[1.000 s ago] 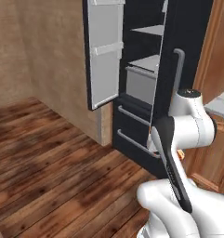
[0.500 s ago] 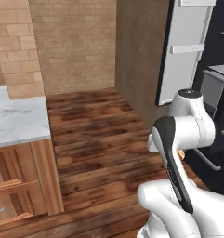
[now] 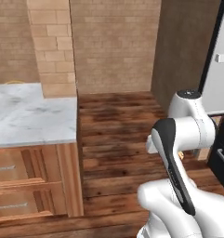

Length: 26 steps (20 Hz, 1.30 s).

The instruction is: Place the cold items (carrot and mushroom) from the fridge in one tupperware on the dining counter. Place the warm items (kebab skewer and hot dog) in the stove area in another tupperware.

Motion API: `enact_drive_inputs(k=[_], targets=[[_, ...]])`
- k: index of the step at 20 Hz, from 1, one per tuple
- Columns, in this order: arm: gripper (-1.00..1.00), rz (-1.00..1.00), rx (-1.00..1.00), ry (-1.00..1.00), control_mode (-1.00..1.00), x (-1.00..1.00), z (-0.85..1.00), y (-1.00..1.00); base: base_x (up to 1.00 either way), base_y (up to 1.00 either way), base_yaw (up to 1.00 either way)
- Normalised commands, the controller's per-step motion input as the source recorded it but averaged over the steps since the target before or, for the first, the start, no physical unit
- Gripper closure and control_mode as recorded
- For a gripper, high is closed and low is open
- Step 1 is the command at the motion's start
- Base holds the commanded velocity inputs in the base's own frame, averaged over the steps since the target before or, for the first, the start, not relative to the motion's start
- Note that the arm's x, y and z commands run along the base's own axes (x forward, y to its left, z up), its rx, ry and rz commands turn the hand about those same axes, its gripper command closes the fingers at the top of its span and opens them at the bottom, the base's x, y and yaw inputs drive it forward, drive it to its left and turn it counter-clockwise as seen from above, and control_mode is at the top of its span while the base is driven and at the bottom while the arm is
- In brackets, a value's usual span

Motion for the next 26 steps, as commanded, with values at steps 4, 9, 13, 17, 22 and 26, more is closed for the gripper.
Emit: enact_drive_inputs(k=[4, 9, 13, 17, 22, 26], targets=[[1.00, 0.00, 0.00, 0.00, 1.00, 0.00, 0.00, 0.00, 1.00, 0.00, -0.13], [1.00, 0.00, 0.00, 0.00, 1.00, 0.00, 0.00, 0.00, 1.00, 0.00, -0.33], [1.00, 0.00, 0.00, 0.00, 1.00, 0.00, 0.00, 0.00, 1.00, -0.01, -0.37], [1.00, 0.00, 0.00, 0.00, 1.00, 0.00, 0.00, 0.00, 1.00, 0.00, -0.04], [1.00, 0.00, 0.00, 0.00, 1.00, 0.00, 0.00, 0.00, 1.00, 0.02, 0.12], [1.00, 0.00, 0.00, 0.00, 1.00, 0.00, 0.00, 0.00, 1.00, 0.00, 0.05]])
